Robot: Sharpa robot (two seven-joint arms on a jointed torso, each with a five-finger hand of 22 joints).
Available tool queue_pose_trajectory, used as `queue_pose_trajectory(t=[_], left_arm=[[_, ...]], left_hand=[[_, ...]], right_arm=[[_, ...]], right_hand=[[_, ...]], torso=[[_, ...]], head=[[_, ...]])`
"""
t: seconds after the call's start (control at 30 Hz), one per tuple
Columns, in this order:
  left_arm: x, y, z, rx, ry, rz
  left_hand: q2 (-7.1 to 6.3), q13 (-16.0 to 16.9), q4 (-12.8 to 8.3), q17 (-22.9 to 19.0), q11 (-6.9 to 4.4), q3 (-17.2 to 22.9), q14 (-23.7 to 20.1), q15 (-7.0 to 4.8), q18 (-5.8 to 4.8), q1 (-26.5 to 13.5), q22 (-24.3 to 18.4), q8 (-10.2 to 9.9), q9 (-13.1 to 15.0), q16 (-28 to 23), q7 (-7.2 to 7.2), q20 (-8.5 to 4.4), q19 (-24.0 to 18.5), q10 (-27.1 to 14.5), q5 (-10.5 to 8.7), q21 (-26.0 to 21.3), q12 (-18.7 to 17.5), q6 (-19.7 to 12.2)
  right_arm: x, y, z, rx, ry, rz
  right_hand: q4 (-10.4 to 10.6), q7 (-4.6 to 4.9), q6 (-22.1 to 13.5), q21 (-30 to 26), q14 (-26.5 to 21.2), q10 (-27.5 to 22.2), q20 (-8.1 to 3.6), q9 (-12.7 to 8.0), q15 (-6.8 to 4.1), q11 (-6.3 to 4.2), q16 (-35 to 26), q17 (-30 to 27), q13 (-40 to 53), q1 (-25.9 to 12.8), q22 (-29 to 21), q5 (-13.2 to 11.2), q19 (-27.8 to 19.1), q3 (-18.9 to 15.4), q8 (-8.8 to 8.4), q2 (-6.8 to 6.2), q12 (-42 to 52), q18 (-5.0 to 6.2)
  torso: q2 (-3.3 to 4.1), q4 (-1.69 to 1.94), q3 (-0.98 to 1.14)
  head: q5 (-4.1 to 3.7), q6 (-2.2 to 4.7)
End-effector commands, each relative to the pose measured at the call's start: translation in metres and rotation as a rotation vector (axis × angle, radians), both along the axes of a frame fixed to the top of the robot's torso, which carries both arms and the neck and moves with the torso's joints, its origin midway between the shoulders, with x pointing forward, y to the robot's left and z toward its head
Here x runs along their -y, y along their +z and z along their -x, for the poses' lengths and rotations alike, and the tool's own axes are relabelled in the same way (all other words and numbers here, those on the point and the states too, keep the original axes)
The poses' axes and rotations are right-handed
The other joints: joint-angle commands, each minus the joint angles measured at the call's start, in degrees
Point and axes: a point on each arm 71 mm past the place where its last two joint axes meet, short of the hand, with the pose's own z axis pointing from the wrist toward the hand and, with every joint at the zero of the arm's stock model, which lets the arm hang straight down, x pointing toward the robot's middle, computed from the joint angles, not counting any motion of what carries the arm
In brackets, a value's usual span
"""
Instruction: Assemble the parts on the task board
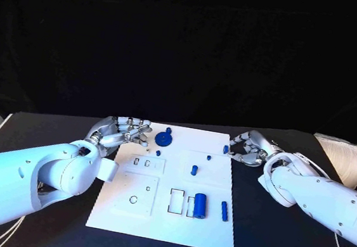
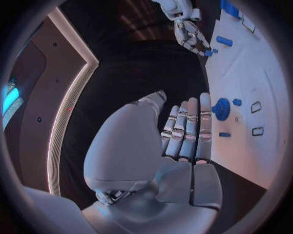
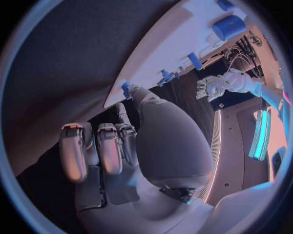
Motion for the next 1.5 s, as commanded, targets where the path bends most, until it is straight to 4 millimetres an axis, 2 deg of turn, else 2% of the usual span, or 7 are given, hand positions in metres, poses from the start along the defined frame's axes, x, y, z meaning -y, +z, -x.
queue_pose_trajectory(t=[0.03, 0.23, 0.43, 0.73, 1.0, 1.33, 1.5], left_arm=[[0.002, 0.001, 0.000, 0.013, -0.017, 0.009], [0.002, 0.001, 0.000, 0.012, -0.017, 0.008], [0.002, 0.001, 0.000, 0.012, -0.017, 0.008], [0.003, 0.002, 0.001, 0.012, -0.018, 0.008], [0.003, 0.002, 0.001, 0.012, -0.019, 0.008], [0.003, 0.002, 0.001, 0.012, -0.018, 0.008], [0.003, 0.002, 0.001, 0.011, -0.018, 0.008]], left_hand=[[-0.48, -0.09, -0.02, -0.01, 0.00, 0.35, 0.43, 0.14, 0.78, 0.15, 0.09, 0.20, 0.02, 0.20, 1.13, -0.30, 0.10, -0.46, -0.30, 0.35, -0.23, 0.51], [-0.49, -0.09, -0.01, -0.01, 0.02, 0.37, 0.44, 0.14, 0.78, 0.13, 0.12, 0.20, 0.01, 0.29, 1.16, -0.30, 0.10, -0.52, -0.31, 0.43, -0.23, 0.49], [-0.49, -0.09, -0.01, -0.01, 0.02, 0.37, 0.44, 0.14, 0.78, 0.13, 0.12, 0.20, 0.01, 0.29, 1.16, -0.30, 0.10, -0.52, -0.31, 0.43, -0.23, 0.49], [-0.49, -0.09, -0.01, -0.01, 0.02, 0.37, 0.44, 0.14, 0.78, 0.13, 0.12, 0.20, 0.01, 0.29, 1.16, -0.30, 0.10, -0.52, -0.31, 0.43, -0.23, 0.49], [-0.49, -0.09, -0.01, -0.01, 0.02, 0.37, 0.44, 0.14, 0.78, 0.13, 0.12, 0.20, 0.01, 0.29, 1.16, -0.30, 0.10, -0.52, -0.31, 0.43, -0.23, 0.49], [-0.50, -0.10, -0.01, -0.02, 0.06, 0.41, 0.42, 0.16, 0.77, 0.09, 0.18, 0.16, -0.02, 0.42, 1.21, -0.31, 0.08, -0.67, -0.31, 0.56, -0.24, 0.40], [-0.50, -0.10, -0.01, -0.02, 0.06, 0.41, 0.42, 0.16, 0.77, 0.09, 0.18, 0.16, -0.02, 0.42, 1.21, -0.31, 0.08, -0.67, -0.31, 0.56, -0.24, 0.40]], right_arm=[[-0.003, -0.002, 0.000, -0.016, 0.024, 0.014], [-0.007, -0.002, -0.001, -0.018, 0.029, 0.020], [-0.008, -0.003, -0.003, -0.019, 0.027, 0.027], [-0.010, -0.004, -0.005, -0.022, 0.030, 0.039], [-0.011, -0.005, -0.006, -0.027, 0.034, 0.044], [-0.013, -0.006, -0.007, -0.033, 0.040, 0.049], [-0.014, -0.007, -0.007, -0.035, 0.043, 0.050]], right_hand=[[-0.09, -0.13, 0.69, 0.10, 5.88, 5.88, -0.22, 0.12, -0.42, -0.51, 0.24, 15.09, 15.10, 0.06, 13.77, -0.45, 5.08, 0.41, 0.36, 0.28, 0.11, -0.59], [-0.11, -0.20, 0.78, 0.15, 5.88, 5.88, -0.28, 0.13, -0.50, -0.58, 0.24, 15.09, 15.10, 0.06, 13.79, -0.52, 5.10, 0.47, 0.43, 0.25, 0.11, -0.60], [-0.11, -0.22, 0.81, 0.16, 5.88, 5.88, -0.30, 0.14, -0.52, -0.60, 0.24, 15.09, 15.10, 0.06, 13.79, -0.55, 5.10, 0.49, 0.44, 0.25, 0.11, -0.60], [-0.12, -0.26, 0.83, 0.22, 5.88, 5.88, -0.36, 0.13, -0.58, -0.65, 0.24, 15.09, 15.10, 0.05, 13.82, -0.68, 5.12, 0.55, 0.47, 0.23, 0.11, -0.62], [-0.06, -0.33, 0.94, 0.27, 5.88, 5.88, -0.45, 0.14, -0.67, -0.72, 0.24, 15.09, 15.10, -0.02, 13.84, -0.88, 5.13, 0.69, 0.54, 0.35, 0.11, -0.63], [-0.06, -1.02, 2.33, 0.42, 5.88, 5.88, -1.07, 0.35, -1.34, -1.33, 0.24, 15.09, 15.10, -0.08, 13.92, -1.23, 5.18, 1.94, 1.49, 1.02, 0.11, -0.66], [-0.07, -1.07, 2.43, 0.41, 5.88, 5.88, -1.12, 0.37, -1.38, -1.38, 0.24, 15.09, 15.10, -0.08, 13.91, -1.23, 5.17, 2.05, 1.56, 1.08, 0.11, -0.66]], torso=[[0.04, 0.07, -0.07], [0.08, 0.09, -0.07], [0.07, 0.24, -0.18], [0.14, 0.10, -0.10], [0.14, 0.16, -0.14], [0.17, 0.18, -0.13], [0.20, 0.14, -0.14]], head=[[-0.05, -0.09], [0.03, -0.17], [0.03, -0.22], [0.29, -0.39], [0.28, -0.47], [0.35, -0.62], [0.41, -0.65]])
